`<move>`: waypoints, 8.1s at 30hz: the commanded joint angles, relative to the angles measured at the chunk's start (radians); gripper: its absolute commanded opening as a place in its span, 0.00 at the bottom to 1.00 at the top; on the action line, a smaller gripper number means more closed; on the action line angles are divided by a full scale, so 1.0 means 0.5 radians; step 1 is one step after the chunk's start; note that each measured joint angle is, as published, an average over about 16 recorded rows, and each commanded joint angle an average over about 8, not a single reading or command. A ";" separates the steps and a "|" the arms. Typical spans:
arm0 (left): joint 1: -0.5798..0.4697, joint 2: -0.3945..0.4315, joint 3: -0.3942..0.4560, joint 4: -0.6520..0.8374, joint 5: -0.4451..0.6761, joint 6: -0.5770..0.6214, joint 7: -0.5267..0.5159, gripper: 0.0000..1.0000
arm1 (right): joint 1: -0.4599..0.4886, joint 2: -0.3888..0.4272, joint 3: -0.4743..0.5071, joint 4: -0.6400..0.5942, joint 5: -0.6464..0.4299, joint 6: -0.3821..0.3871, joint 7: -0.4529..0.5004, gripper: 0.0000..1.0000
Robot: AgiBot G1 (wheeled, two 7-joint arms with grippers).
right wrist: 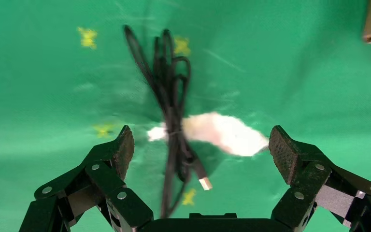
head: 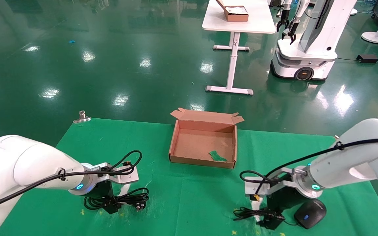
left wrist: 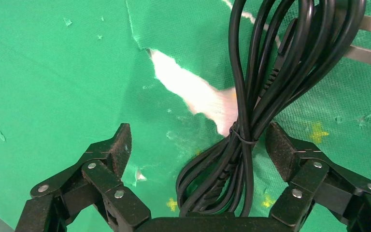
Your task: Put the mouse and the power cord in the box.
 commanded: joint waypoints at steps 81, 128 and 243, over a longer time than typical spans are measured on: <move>-0.009 -0.007 -0.004 -0.008 -0.006 0.001 0.010 0.00 | 0.008 -0.010 0.002 -0.039 0.005 0.013 -0.031 0.00; -0.367 0.373 0.930 -0.140 -0.235 -1.115 -0.379 0.99 | 0.172 0.636 0.026 1.559 -0.186 -0.376 0.883 0.00; -0.747 0.261 1.032 0.938 -0.974 -1.095 -0.080 1.00 | -0.382 0.321 0.101 0.868 1.245 0.419 -0.104 1.00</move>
